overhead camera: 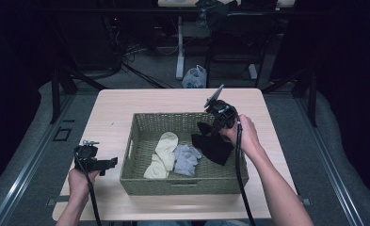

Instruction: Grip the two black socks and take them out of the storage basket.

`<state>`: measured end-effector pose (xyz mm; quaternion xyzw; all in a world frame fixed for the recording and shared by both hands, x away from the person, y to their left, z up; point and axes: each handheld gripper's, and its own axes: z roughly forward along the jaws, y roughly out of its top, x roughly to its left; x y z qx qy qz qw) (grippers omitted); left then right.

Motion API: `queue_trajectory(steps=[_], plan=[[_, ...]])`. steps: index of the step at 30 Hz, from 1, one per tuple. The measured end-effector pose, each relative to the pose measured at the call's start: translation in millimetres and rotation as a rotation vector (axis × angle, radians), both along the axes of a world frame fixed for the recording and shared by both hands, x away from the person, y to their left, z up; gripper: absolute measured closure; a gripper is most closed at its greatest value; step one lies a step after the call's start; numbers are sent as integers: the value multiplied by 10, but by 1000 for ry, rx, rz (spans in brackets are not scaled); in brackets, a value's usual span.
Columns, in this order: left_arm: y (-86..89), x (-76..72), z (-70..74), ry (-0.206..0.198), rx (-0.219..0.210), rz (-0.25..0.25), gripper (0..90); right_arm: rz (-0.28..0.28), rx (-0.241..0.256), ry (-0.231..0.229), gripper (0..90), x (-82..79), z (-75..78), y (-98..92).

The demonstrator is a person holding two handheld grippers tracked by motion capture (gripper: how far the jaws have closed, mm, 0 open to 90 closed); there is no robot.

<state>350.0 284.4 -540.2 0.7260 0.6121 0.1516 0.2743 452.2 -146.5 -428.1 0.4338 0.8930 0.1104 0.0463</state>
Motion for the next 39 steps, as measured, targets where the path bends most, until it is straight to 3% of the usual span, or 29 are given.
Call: queue_trajectory(steps=[30,39], plan=[[7,-5,2,7,0,0,44,-25,78,-43,841,-5,464,-140],[8,-4,1,5,-3,2,44,-7,74,-59,841,7,637,-124]])
